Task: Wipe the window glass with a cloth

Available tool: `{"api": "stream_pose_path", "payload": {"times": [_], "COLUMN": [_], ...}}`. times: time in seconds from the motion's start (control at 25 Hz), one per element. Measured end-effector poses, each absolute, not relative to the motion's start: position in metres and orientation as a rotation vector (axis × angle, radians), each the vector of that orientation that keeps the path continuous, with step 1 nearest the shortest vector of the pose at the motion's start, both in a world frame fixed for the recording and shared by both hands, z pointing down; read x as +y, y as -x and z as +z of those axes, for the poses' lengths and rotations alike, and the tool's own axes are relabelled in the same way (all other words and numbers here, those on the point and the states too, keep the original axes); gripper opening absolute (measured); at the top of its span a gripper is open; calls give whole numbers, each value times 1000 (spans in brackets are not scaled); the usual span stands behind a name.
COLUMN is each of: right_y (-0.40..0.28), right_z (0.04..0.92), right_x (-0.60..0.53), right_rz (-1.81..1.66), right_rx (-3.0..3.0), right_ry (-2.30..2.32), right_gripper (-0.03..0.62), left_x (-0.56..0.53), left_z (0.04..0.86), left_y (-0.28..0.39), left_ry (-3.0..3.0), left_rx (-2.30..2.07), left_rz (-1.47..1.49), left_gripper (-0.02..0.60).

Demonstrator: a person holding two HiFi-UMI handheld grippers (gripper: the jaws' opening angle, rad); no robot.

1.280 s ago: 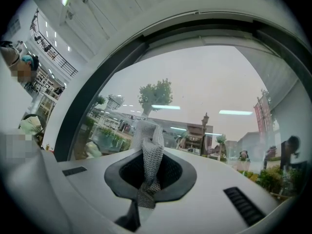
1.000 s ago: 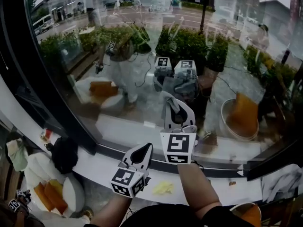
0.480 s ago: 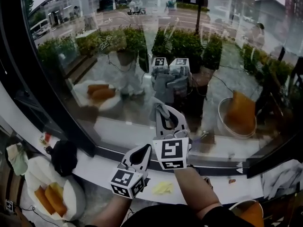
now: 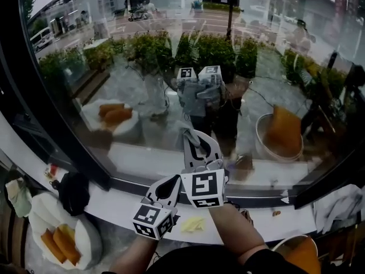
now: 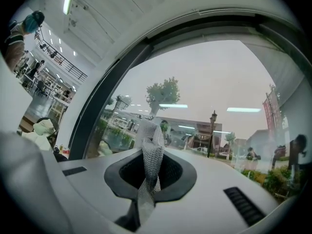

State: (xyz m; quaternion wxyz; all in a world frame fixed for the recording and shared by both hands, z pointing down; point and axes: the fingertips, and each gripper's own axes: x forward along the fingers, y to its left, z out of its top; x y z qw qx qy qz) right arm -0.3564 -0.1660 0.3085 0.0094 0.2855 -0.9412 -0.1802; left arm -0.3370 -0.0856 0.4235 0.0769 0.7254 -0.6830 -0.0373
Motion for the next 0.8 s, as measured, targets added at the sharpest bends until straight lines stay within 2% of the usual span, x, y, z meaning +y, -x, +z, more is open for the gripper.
{"api": "stream_pose_path", "payload": {"times": [0.8], "right_y": [297], "right_z": [217], "right_x": [-220], "right_rz": [-622], "right_rx": [-2910], "right_ry": [-1165], "right_gripper": [41], "left_x": [-127], "left_z": [360], "left_y": [288], "left_ry": [-2427], "left_rx": [-1943], "left_rz": [-139], "left_gripper": [8]}}
